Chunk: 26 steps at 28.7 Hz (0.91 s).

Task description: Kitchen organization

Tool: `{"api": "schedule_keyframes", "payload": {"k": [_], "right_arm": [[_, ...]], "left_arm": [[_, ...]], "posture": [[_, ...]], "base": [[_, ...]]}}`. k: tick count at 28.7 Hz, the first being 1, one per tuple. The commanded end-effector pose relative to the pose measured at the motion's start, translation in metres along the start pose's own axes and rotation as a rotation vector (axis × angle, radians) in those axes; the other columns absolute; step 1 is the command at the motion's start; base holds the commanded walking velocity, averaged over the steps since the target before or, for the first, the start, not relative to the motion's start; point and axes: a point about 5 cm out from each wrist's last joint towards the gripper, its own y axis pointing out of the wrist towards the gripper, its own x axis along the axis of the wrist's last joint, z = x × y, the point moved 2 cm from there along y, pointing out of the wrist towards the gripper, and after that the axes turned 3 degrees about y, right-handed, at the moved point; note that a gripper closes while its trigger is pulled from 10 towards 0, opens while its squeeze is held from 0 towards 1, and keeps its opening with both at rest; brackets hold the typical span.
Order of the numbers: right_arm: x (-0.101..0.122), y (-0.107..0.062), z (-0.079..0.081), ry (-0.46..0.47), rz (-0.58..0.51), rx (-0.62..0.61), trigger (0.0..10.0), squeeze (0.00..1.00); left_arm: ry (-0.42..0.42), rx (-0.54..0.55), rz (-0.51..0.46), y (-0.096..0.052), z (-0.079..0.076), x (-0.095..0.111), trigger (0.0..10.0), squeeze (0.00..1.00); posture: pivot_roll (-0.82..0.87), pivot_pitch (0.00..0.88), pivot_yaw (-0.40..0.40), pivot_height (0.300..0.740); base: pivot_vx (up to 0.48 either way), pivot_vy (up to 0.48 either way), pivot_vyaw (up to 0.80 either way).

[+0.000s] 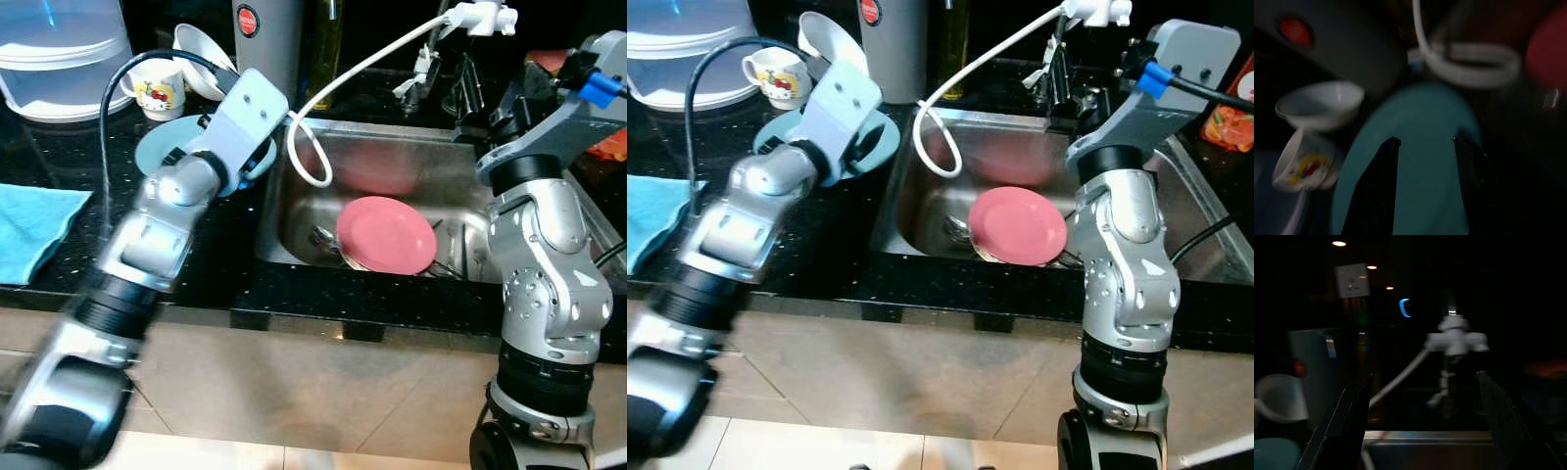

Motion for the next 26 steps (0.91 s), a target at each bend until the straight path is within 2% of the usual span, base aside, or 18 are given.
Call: {"api": "schedule_keyframes", "payload": {"k": [1, 4, 5, 6, 9, 15, 24, 25, 26], "right_arm": [[0.0, 0.0, -0.007, 0.001, -0.007, -0.018, 10.0, 0.0], [-0.001, 0.003, -0.006, -0.001, -0.011, -0.013, 10.0, 0.0], [-0.001, 0.003, -0.006, -0.001, -0.011, -0.013, 10.0, 0.0], [-0.001, 0.004, -0.003, 0.001, -0.015, -0.007, 10.0, 0.0], [-0.001, 0.004, -0.002, 0.005, -0.017, -0.002, 10.0, 0.0], [-0.001, 0.004, -0.002, 0.002, -0.015, -0.002, 10.0, 0.0], [-0.002, 0.004, -0.003, 0.002, -0.016, 0.0, 10.0, 0.0], [-0.002, 0.004, -0.002, 0.003, -0.017, 0.001, 10.0, 0.0], [-0.002, 0.004, -0.002, 0.004, -0.018, 0.002, 10.0, 0.0]], "left_arm": [[0.049, -0.087, 0.035, -0.001, -0.014, -0.007, 10.0, 0.0], [0.165, -0.167, 0.076, -0.005, -0.027, -0.018, 10.0, 0.0], [0.165, -0.167, 0.076, -0.005, -0.027, -0.018, 10.0, 0.0], [0.262, -0.188, 0.083, -0.004, -0.032, -0.021, 10.0, 0.0], [0.297, -0.192, 0.087, -0.001, -0.036, -0.021, 10.0, 0.0], [0.358, -0.16, 0.139, 0.004, -0.031, -0.029, 10.0, 0.0], [0.407, -0.157, 0.17, 0.006, -0.029, -0.037, 10.0, 0.0], [0.423, -0.157, 0.175, 0.008, -0.029, -0.038, 7.4, 0.0], [0.445, -0.156, 0.18, 0.01, -0.03, -0.04, 3.7, 0.0]], "posture": [[0.08, 0.072, -0.011, 0.74], [0.09, 0.073, -0.011, 0.74], [0.09, 0.073, -0.011, 0.74], [0.08, 0.073, -0.009, 0.74], [0.08, 0.072, -0.005, 0.74], [0.07, 0.078, -0.004, 0.74], [0.07, 0.079, -0.005, 0.74], [0.07, 0.08, 0.0, 0.74], [0.07, 0.08, 0.0, 0.74]], "base": [[0.0, 0.0, 0.0], [0.0, 0.0, 0.0], [0.0, 0.0, 0.0], [0.0, 0.0, 0.0], [0.0, 0.0, 0.0], [0.0, 0.0, 0.0], [0.0, 0.0, 0.0], [0.0, 0.0, 0.0], [0.0, 0.0, 0.0]]}}
